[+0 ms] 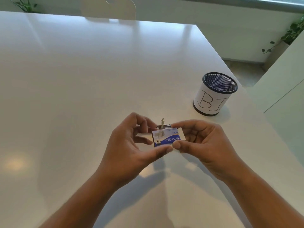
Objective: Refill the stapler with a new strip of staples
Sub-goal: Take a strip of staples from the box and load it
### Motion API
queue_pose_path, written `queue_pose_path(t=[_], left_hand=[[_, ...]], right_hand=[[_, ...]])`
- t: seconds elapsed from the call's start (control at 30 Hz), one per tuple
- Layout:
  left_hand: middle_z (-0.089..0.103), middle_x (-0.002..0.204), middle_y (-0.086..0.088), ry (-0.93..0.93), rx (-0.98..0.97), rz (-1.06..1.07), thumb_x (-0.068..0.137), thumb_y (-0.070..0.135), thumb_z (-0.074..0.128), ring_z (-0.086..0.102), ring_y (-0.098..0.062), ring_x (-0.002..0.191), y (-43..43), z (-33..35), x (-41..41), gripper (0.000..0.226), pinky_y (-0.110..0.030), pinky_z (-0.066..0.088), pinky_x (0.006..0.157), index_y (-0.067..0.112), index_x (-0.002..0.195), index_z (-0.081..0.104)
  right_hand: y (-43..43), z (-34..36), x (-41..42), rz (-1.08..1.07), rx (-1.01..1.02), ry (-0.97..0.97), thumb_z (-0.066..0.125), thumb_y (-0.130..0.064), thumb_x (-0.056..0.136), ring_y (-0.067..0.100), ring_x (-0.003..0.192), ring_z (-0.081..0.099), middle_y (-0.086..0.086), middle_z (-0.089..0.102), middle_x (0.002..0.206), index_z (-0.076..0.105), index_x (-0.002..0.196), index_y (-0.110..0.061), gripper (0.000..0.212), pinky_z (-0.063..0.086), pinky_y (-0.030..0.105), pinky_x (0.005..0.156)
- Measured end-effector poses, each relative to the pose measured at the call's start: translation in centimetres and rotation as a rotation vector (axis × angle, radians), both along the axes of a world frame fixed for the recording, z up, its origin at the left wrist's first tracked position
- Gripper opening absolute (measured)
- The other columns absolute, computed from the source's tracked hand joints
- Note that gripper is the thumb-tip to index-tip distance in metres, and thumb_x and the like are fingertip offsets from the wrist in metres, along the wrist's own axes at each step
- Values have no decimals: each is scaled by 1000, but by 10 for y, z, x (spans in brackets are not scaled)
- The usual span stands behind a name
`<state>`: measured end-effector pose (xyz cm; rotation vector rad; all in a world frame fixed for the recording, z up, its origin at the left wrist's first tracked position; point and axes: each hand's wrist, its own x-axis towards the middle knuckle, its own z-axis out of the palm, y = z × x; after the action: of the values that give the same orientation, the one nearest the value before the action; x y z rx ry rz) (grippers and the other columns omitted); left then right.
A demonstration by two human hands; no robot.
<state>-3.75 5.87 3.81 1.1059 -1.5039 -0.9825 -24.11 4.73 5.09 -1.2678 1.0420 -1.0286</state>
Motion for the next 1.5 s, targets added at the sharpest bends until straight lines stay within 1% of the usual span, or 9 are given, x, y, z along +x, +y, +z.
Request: queue_pose_path(t=[0.07, 0.23, 0.57, 0.8, 0.97, 1.1, 1.17, 1.37, 1.5], left_hand=[[70, 98, 8, -83, -20, -53, 60, 42, 89, 72, -20, 92, -1, 1, 1, 47, -30, 61, 67, 30, 94, 60], [70, 91, 9, -230, -113, -81, 72, 31, 85, 66, -22, 84, -1, 4, 2, 38, -31, 55, 66, 30, 108, 75], [68, 92, 16, -247, -82, -26, 67, 32, 84, 67, -10, 91, -1, 2, 4, 36, -13, 54, 68, 27, 102, 73], [67, 90, 12, -281, -119, -31, 67, 22, 89, 68, -13, 86, 1, 0, 0, 35, -17, 55, 66, 24, 99, 74], [66, 87, 12, -315, -155, -29, 68, 24, 88, 66, -16, 81, 2, 0, -3, 33, -22, 55, 64, 25, 98, 74], [66, 89, 11, -299, -159, -29, 69, 22, 88, 66, -14, 83, 2, 0, -2, 33, -18, 54, 65, 23, 99, 74], [66, 91, 11, -298, -158, -35, 70, 22, 87, 66, -13, 85, 3, 0, -3, 33, -20, 55, 66, 23, 100, 74], [65, 91, 11, -312, -162, -32, 70, 20, 87, 66, -15, 84, 5, -3, -7, 33, -31, 57, 69, 23, 100, 73], [64, 89, 12, -345, -186, -5, 71, 20, 87, 65, -13, 81, 5, -3, -9, 33, -31, 54, 67, 24, 100, 73]], right_hand=[[1, -1, 1, 49, -12, 46, 86, -22, 57, 54, 82, 67, 25, 76, 93, 80, 97, -17, 41, 60, 53, 75], [0, -2, -1, 103, 21, 21, 82, -14, 64, 14, 64, 69, 15, 79, 95, 79, 101, -10, 37, 58, 22, 64], [-1, -7, 0, -30, 11, 99, 63, 11, 87, 22, 74, 78, 8, 79, 93, 72, 100, -13, 29, 59, 22, 59], [1, -6, 0, -96, -65, 348, 71, -10, 81, 24, 73, 77, 3, 79, 82, 71, 76, -19, 10, 60, 60, 65], [3, 3, 5, -93, -148, 500, 78, -42, 71, 13, 56, 69, -8, 78, 73, 73, 72, -23, 20, 58, 32, 50], [0, 8, 4, -77, -17, 433, 83, -37, 72, 39, 62, 65, 8, 77, 69, 78, 75, -22, 16, 57, 60, 67], [-1, 9, 2, -66, 43, 423, 84, -30, 74, 30, 61, 63, 11, 77, 70, 78, 75, -20, 12, 55, 65, 71], [2, 10, 5, -92, 62, 510, 83, -34, 72, 33, 57, 66, 5, 76, 63, 78, 71, -22, 13, 59, 54, 65], [3, 8, 6, -115, 72, 540, 83, -36, 67, 14, 51, 63, 1, 73, 56, 77, 68, -22, 14, 61, 45, 60]])
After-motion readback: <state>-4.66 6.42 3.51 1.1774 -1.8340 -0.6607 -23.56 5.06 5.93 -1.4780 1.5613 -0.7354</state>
